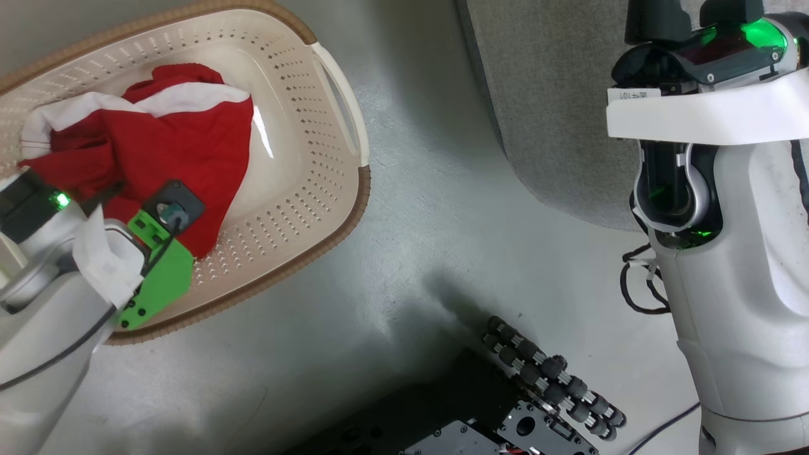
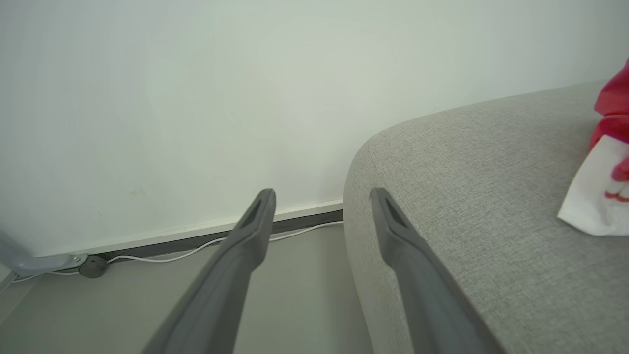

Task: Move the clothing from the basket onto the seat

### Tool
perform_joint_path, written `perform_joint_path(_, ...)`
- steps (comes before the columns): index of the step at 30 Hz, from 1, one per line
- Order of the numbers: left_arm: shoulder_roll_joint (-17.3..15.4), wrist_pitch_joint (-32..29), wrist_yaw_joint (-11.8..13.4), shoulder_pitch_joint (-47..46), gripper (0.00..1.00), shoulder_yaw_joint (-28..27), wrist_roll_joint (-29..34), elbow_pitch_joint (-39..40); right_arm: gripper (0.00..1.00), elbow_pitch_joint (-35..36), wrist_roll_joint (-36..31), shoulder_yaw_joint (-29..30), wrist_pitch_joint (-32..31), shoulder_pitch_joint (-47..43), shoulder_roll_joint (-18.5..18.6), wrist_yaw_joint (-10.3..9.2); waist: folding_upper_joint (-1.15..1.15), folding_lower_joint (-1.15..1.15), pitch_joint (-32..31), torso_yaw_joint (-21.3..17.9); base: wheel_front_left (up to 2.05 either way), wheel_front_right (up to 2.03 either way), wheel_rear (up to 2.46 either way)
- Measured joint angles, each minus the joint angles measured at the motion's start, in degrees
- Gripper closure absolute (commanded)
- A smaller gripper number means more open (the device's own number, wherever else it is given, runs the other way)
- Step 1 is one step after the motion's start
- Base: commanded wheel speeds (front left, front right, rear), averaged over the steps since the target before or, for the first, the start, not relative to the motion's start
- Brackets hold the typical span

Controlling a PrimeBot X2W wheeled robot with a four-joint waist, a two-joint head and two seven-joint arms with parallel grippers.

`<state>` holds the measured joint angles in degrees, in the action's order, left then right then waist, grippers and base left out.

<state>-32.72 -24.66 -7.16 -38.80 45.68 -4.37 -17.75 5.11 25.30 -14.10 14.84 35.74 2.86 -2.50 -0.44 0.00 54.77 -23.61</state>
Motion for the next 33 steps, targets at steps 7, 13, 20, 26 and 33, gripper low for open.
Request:
perform_joint_path(7, -2.8, -2.7, -0.2, -1.3, 0.00, 0.9, -1.5, -0.2, 0.00, 0.7, 0.0, -0.6, 0.0, 0.9, 0.0, -0.12, 0.00, 0.00, 1.8, -1.1, 0.00, 0.00, 0.00)
perform_joint_path(13, -4.5, -4.5, -0.2, -2.6, 0.00, 2.7, -2.6, -0.5, 0.00, 0.9, 0.5, -1.2, 0.0, 1.5, -0.1, -0.20, 0.00, 0.00, 3.0, -2.2, 0.00, 0.00, 0.00)
perform_joint_path(20, -4.9, -6.1, -0.2, -3.2, 0.00, 5.0, -5.2, -0.4, 0.00, 0.9, 1.5, -1.6, 0.0, 1.4, -0.1, -0.64, 0.00, 0.00, 3.3, -2.8, 0.00, 0.00, 0.00)
perform_joint_path(26, -5.2, -7.1, -0.2, -4.4, 0.00, 6.8, -6.1, -0.3, 0.00, 0.8, 1.6, -1.9, 0.0, 1.4, -0.1, -0.64, 0.00, 0.00, 3.5, -3.0, 0.00, 0.00, 0.00)
perform_joint_path(33, -5.4, -7.6, -0.2, -4.9, 0.00, 8.1, -8.5, -0.5, 0.00, 0.8, 1.5, -1.8, 0.0, 1.3, -0.1, -0.65, 0.00, 0.00, 3.6, -3.3, 0.00, 0.00, 0.00)
